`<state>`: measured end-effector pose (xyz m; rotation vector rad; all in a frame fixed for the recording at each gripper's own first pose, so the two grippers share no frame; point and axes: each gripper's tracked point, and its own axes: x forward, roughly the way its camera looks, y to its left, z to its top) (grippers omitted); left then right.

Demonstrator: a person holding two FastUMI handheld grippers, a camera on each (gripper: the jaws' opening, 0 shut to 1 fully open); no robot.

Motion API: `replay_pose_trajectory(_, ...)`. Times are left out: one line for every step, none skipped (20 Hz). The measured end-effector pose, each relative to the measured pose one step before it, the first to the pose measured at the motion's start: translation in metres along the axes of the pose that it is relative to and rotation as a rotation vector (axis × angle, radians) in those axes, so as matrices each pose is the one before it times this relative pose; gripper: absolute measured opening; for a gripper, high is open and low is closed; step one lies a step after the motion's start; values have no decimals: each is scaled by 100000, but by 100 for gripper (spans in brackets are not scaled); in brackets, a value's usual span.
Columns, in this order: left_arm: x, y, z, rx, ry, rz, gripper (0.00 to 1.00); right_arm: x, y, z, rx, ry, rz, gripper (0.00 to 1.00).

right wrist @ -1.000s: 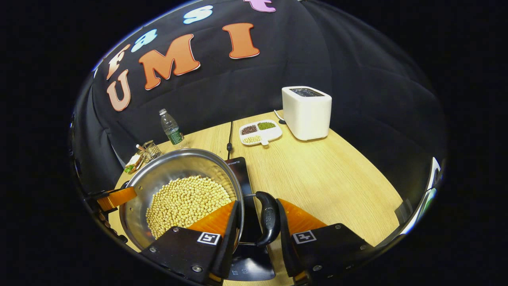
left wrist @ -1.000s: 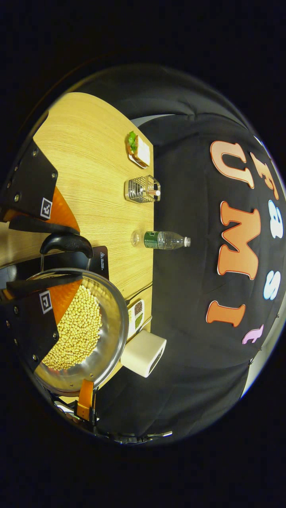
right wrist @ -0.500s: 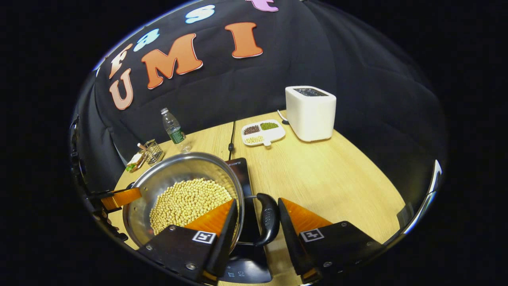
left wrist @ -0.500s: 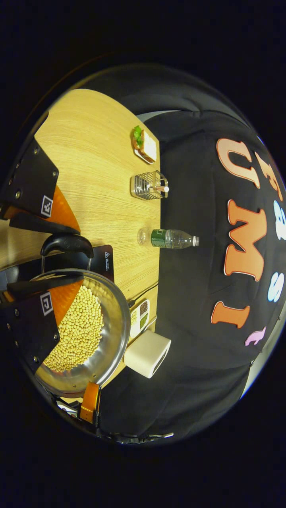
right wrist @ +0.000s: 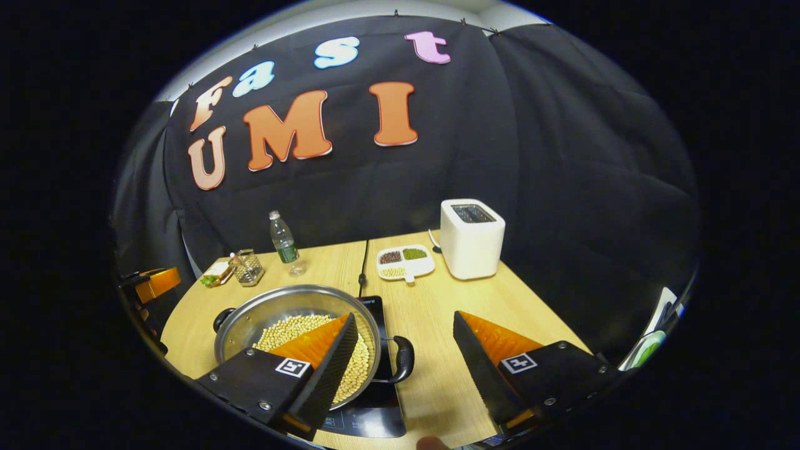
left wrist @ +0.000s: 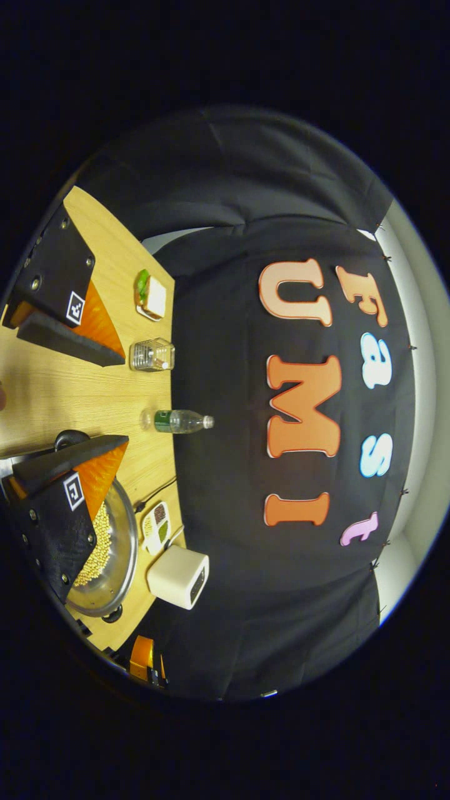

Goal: First push the handle of the pot to place it horizontally, then grasp the pot with both hands and set it on the induction cooktop.

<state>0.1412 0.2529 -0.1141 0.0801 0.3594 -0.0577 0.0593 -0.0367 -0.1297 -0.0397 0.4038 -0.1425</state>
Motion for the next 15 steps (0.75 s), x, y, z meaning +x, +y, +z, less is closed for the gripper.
replay_pose_trajectory(-1055,631,1313,-951,-2812,919,71,-1106,153,1126,-934,-3281,940,95)
replay_pose_trajectory(-1300,273,1562,-1097,-3288,362,78,-1101,299,1128,-870,-3558,1022,95)
replay_pose_trajectory(-1089,288,1618,-583,-3533,-22,78,-1140,252,1455,-916,-4173,915,95)
replay_pose_trajectory(-914,135,1389,-368,-3225,56,78,-1033,145,1524,-1149,-4296,543,95)
replay_pose_trajectory(-981,361,1415,-179,-2850,723,78,-996,84,1353,-1283,-4007,399,95)
replay_pose_trajectory(-1182,723,1079,305,-1302,1576,78,-1060,120,1412,-907,-3758,519,95)
replay_pose_trajectory(-949,498,1134,549,-1792,904,78,-961,256,1264,-101,-2903,1084,95)
replay_pose_trajectory(-767,326,1366,552,-2509,710,78,-965,465,1176,522,-2401,1742,100)
replay_pose_trajectory(-756,435,1207,455,-2183,907,78,-912,467,1065,732,-2053,1865,95)
replay_pose_trajectory(-895,261,1046,237,-1929,730,78,-929,380,965,407,-1576,1549,95)
replay_pose_trajectory(-639,417,924,-178,-1712,759,78,-822,93,929,-146,-1730,558,95)
replay_pose_trajectory(-634,485,914,-590,-1015,522,77,-532,-241,1055,-992,-2522,-360,95)
replay_pose_trajectory(-538,134,1010,-1228,-1324,51,77,-575,-344,1101,-1729,-2720,-1191,95)
replay_pose_trajectory(-390,107,1006,-32,-1762,77,77,-444,-308,1018,-1828,-2602,-1447,95)
replay_pose_trajectory(-189,355,673,1731,-1462,793,77,-396,-292,1033,-1409,-2523,-1503,100)
